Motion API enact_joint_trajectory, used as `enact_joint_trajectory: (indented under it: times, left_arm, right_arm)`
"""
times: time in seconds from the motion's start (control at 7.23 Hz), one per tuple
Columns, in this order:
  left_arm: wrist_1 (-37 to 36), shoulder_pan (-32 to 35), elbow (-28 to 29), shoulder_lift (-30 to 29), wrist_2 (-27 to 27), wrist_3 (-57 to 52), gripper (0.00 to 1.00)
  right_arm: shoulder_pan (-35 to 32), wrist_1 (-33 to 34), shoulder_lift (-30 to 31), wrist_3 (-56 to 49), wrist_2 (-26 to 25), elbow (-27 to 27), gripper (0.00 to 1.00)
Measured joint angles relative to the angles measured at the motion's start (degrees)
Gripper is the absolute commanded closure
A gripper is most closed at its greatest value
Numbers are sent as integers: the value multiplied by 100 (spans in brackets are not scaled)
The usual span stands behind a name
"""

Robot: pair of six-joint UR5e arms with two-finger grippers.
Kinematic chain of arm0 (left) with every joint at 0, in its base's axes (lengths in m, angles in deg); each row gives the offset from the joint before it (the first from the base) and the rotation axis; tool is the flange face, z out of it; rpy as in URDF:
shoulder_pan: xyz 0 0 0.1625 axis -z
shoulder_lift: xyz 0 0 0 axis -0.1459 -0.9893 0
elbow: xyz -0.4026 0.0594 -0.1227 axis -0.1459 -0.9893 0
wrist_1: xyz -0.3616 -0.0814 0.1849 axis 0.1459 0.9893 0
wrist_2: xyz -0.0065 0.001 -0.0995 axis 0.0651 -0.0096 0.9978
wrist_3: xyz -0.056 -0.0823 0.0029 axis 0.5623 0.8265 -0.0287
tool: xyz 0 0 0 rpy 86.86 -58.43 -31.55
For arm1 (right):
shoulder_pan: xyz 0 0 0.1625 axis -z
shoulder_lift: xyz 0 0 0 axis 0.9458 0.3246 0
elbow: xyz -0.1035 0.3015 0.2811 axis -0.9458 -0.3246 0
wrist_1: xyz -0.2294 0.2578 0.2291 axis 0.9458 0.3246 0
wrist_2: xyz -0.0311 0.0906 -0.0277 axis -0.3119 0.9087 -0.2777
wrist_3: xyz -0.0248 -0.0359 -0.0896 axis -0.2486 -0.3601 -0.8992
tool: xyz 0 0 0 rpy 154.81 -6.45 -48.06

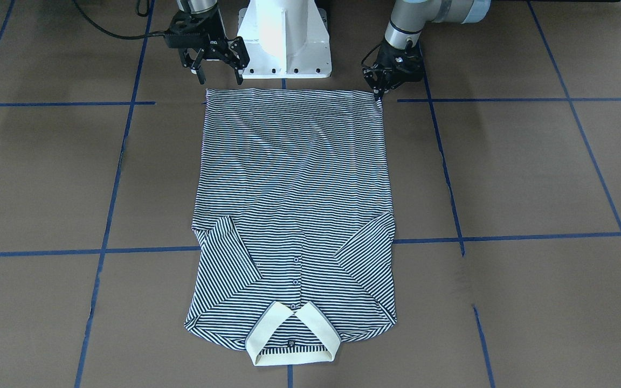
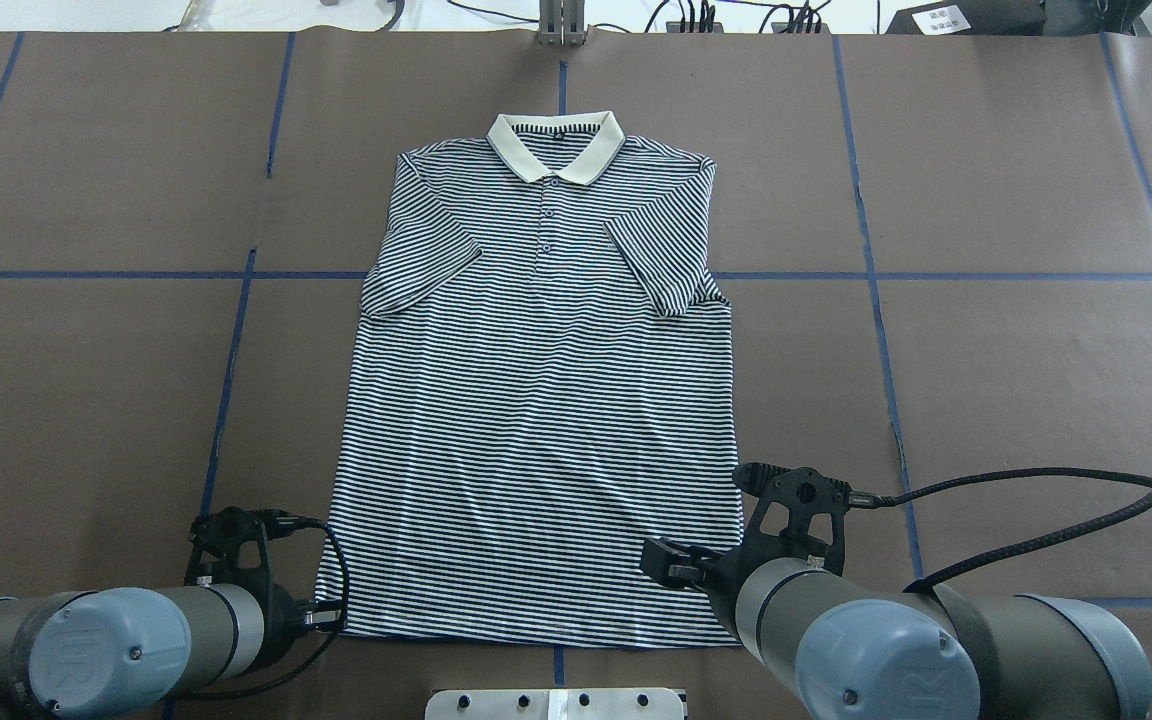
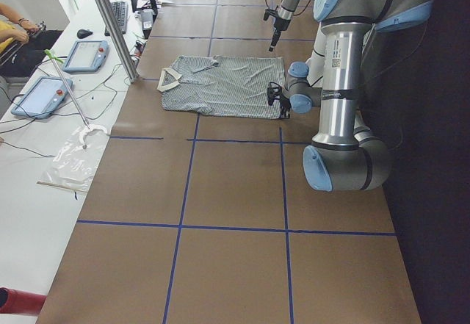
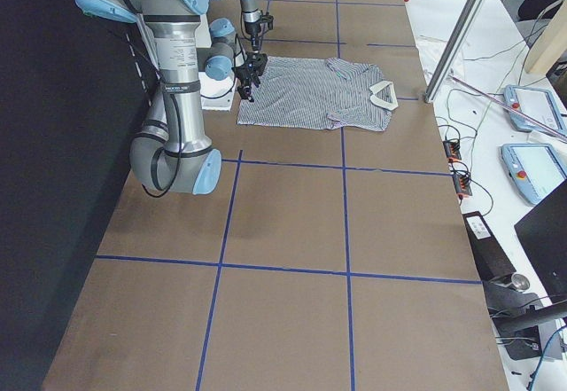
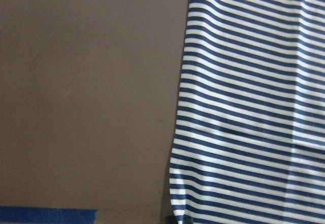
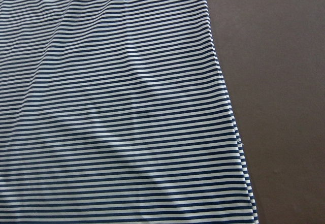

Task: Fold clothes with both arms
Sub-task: 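Grasp the hem corners with both grippers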

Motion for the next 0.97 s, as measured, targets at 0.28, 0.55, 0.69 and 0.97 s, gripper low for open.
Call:
enact_joint_trajectory:
  times: [0.28, 0.55, 0.69, 0.97]
  left_arm:
    - [6, -4, -25, -78, 13, 3, 100]
    - [8, -7, -29, -140, 17, 5, 100]
    - [9, -7, -29, -152, 17, 8, 100]
    - [15, -7, -30, -158, 18, 19, 100]
  right_arm:
    - [254, 0, 127, 424, -141, -135, 31]
    - [662, 0, 149, 785, -548, -432, 41]
    - [760, 0, 143, 830, -652, -553, 41]
    - [748, 0, 134, 794, -719, -660, 40]
